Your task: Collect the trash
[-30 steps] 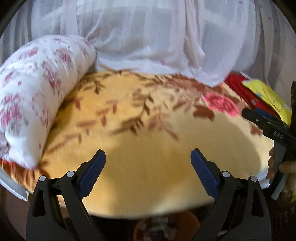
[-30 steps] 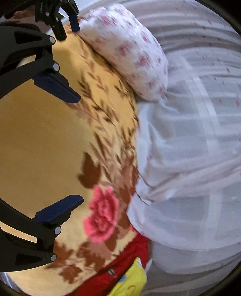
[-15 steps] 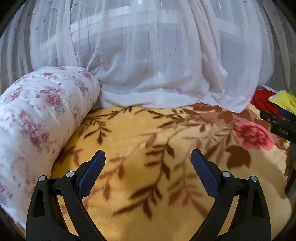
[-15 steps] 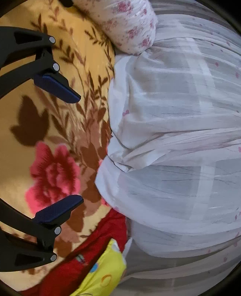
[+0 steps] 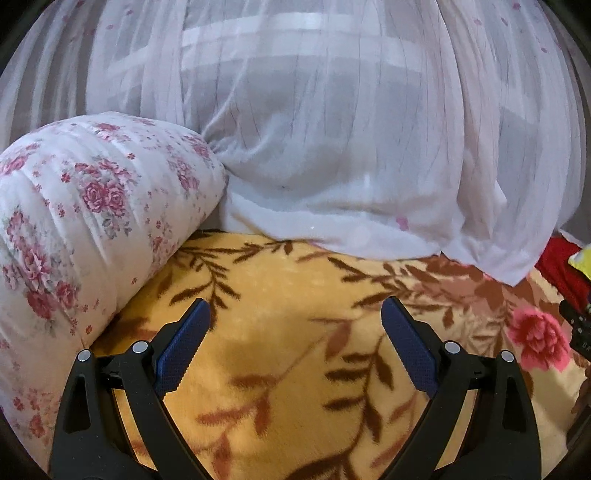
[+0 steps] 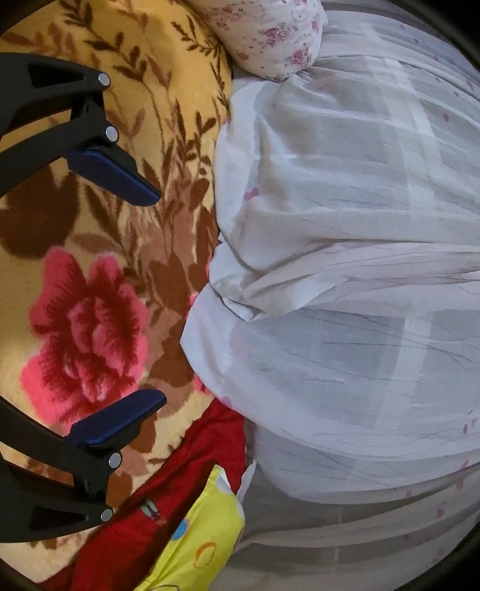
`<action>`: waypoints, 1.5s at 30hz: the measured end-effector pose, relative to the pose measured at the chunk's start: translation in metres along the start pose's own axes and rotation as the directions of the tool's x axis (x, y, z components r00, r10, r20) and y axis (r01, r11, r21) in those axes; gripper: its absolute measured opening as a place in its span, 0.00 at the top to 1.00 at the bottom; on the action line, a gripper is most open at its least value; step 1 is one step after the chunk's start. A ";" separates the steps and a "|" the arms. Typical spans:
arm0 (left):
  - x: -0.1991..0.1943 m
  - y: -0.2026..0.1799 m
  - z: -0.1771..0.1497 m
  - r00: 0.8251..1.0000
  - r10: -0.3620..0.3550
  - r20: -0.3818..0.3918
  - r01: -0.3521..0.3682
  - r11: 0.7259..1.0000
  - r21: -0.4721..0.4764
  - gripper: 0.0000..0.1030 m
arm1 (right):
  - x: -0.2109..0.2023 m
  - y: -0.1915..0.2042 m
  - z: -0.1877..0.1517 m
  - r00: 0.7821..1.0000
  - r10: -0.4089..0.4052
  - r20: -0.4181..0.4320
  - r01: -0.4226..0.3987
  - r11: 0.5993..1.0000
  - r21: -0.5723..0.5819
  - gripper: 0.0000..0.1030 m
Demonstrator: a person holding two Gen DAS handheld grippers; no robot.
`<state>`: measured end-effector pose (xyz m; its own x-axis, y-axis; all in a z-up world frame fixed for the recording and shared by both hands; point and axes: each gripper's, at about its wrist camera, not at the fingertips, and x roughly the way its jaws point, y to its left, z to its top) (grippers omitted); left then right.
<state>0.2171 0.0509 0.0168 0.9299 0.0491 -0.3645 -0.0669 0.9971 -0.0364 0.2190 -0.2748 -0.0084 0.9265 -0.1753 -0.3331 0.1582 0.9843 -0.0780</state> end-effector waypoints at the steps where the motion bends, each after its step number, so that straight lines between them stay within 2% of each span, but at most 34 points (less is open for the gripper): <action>1: 0.002 0.001 -0.001 1.000 -0.005 0.002 0.005 1.000 0.001 0.11 | 0.003 0.003 -0.003 1.000 -0.002 -0.001 0.002 1.000 -0.009 0.05; 5: 0.012 0.004 -0.011 0.999 -0.030 -0.014 0.030 0.999 -0.012 0.11 | 0.013 0.011 -0.009 1.000 0.005 -0.030 -0.007 0.999 -0.049 0.05; 9: 0.025 0.012 -0.015 0.997 -0.048 -0.054 0.045 0.997 -0.056 0.11 | 0.003 0.009 -0.003 0.999 0.013 0.035 -0.012 0.999 -0.035 0.05; 13: 0.030 0.024 -0.016 0.998 -0.022 -0.058 0.016 0.994 -0.110 0.11 | 0.008 0.009 0.001 0.999 0.005 0.044 -0.004 1.000 -0.022 0.05; 19: 0.043 0.034 -0.020 0.991 0.048 -0.126 -0.065 0.988 -0.138 0.11 | 0.003 0.014 -0.004 0.998 -0.006 0.059 0.008 0.999 -0.049 0.05; 28: 0.046 0.032 -0.023 0.982 0.108 -0.153 -0.125 0.986 -0.110 0.11 | 0.000 0.025 -0.008 0.997 -0.016 0.072 0.023 0.994 -0.105 0.05; 45: 0.044 0.028 -0.023 0.981 0.133 -0.138 -0.145 0.986 -0.081 0.11 | 0.008 0.019 -0.010 0.999 -0.028 0.028 0.030 0.997 -0.074 0.05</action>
<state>0.2476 0.0794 -0.0219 0.8538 0.1731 -0.4910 -0.2304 0.9714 -0.0582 0.2260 -0.2580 -0.0216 0.9309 -0.2024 -0.3041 0.1606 0.9745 -0.1570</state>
